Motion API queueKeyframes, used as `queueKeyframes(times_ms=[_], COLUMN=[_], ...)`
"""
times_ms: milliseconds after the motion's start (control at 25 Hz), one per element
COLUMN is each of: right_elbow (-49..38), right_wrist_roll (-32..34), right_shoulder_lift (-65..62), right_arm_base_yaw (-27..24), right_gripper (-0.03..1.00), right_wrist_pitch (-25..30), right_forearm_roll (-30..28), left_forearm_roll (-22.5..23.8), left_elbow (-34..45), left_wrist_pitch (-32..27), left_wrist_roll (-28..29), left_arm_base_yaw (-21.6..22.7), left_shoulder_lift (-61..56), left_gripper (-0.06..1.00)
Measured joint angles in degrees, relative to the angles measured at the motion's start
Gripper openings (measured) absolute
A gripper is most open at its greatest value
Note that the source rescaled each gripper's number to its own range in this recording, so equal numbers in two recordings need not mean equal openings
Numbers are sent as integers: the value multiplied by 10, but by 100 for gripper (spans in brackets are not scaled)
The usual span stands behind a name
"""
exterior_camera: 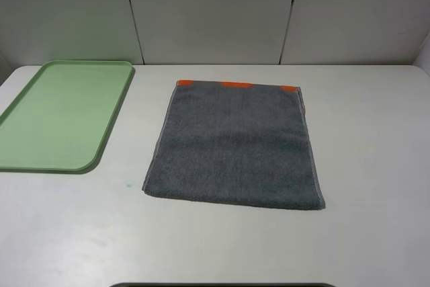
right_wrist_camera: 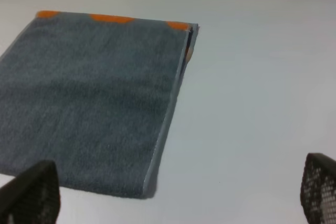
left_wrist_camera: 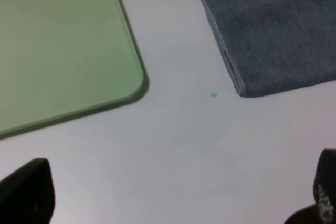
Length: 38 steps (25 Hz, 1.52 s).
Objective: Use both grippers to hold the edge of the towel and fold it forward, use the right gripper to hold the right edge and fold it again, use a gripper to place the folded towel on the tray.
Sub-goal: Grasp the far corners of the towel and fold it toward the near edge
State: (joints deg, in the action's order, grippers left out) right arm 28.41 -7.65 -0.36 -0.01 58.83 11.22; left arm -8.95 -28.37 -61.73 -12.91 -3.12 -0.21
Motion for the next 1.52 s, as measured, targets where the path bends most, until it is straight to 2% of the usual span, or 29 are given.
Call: queueKeyframes(times_ms=[1520], right_elbow=[0], right_wrist_roll=[0], right_shoulder_lift=[0], right_arm_base_yaw=[0], right_gripper=[100], right_wrist_pitch=[0], right_forearm_roll=[1], left_forearm_roll=[0], left_elbow=[0], left_wrist_pitch=[0], left_wrist_roll=[0], left_arm_base_yaw=[0], left_shoulder_lift=[0], left_gripper=[100])
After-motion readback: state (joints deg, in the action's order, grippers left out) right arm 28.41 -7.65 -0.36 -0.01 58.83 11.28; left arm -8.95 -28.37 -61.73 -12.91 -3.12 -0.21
